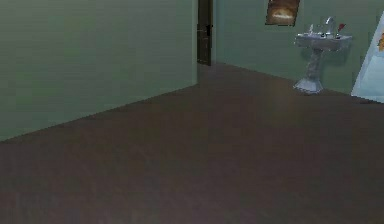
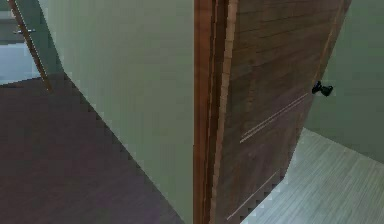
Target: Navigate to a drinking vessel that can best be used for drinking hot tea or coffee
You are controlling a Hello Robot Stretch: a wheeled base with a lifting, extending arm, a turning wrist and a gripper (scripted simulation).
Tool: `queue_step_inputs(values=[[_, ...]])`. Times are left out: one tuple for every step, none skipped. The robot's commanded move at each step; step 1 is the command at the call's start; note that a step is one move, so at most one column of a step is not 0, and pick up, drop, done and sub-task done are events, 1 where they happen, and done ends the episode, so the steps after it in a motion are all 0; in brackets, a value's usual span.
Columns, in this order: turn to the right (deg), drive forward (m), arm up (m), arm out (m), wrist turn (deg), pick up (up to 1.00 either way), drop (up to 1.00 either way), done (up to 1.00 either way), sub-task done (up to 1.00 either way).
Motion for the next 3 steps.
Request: queue_step_inputs(values=[[6.0,0.00,0.00,0.00,0.0,0.00,0.00,0.00,0.00],[0.0,0.15,0.00,0.00,0.0,0.00,0.00,0.00,0.00],[30.0,0.00,0.00,0.00,0.0,0.00,0.00,0.00,0.00]])
